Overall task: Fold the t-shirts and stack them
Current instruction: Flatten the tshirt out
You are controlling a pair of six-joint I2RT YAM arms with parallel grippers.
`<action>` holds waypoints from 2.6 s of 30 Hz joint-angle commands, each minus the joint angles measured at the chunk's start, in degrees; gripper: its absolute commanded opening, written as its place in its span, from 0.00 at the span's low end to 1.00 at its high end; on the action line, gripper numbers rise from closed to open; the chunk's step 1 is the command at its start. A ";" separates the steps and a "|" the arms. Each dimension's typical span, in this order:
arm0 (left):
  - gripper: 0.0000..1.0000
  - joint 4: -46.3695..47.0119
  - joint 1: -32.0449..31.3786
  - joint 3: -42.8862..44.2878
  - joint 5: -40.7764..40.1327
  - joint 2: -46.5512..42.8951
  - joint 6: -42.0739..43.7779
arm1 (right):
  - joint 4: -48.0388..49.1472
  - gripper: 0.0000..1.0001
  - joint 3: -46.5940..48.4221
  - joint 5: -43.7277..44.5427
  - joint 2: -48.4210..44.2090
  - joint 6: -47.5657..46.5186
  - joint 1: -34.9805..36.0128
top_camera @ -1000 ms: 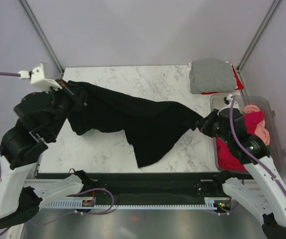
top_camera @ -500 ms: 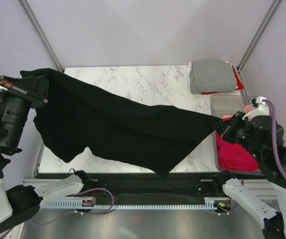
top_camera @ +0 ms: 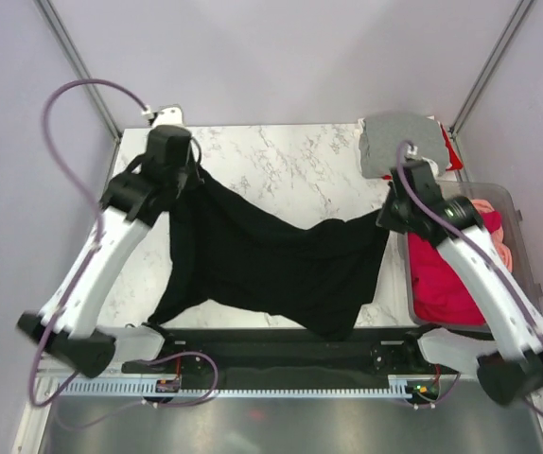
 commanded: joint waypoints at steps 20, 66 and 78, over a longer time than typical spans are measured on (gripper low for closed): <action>0.74 6.47 34.99 -23.88 31.05 5.21 -11.63 | 22.93 0.89 -14.28 -7.18 10.10 -0.74 -3.62; 0.66 17.65 43.78 -45.07 29.75 -7.13 -22.09 | 26.80 0.89 2.91 -4.09 37.76 -5.12 -0.71; 0.72 18.75 47.39 -65.38 22.51 -23.42 -33.17 | 27.05 0.91 -18.97 -10.59 7.96 1.30 0.52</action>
